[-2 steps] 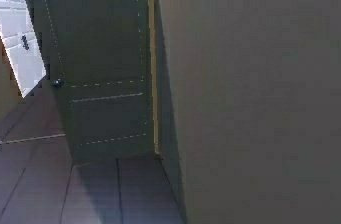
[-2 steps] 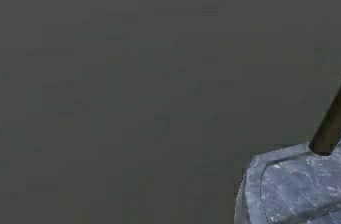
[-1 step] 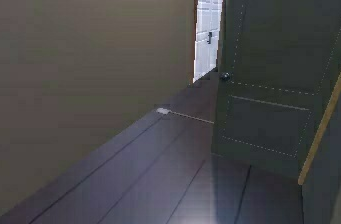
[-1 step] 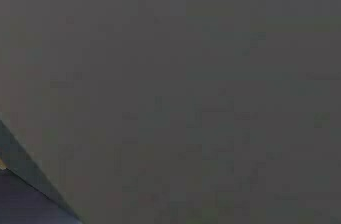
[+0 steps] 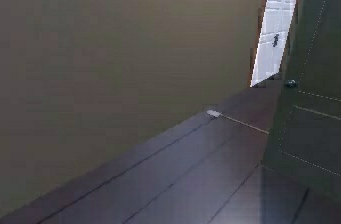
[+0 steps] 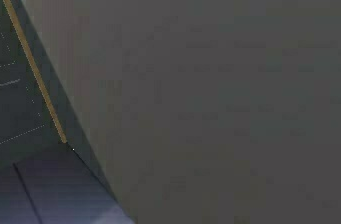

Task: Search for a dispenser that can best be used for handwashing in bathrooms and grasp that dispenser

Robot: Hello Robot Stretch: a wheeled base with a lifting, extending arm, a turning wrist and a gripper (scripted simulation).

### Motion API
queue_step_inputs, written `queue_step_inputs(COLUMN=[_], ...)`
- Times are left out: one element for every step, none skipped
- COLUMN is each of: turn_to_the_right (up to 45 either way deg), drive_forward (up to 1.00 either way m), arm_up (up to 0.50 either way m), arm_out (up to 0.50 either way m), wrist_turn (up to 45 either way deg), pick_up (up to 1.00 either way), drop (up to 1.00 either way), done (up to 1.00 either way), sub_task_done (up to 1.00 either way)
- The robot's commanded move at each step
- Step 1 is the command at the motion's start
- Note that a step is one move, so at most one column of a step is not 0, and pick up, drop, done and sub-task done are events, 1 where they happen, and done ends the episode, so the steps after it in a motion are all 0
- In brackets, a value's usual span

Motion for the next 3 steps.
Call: queue_step_inputs(turn_to_the_right=[0.0, -45.0, -42.0], drive_forward=[0.30, 0.00, 0.00], arm_up=[0.00, 0.00, 0.00], arm_out=[0.00, 0.00, 0.00], wrist_turn=[0.0, 0.0, 0.0], pick_up=[0.00, 0.00, 0.00], drop=[0.00, 0.00, 0.00], done=[0.00, 0.00, 0.00], sub_task_done=[0.00, 0.00, 0.00])
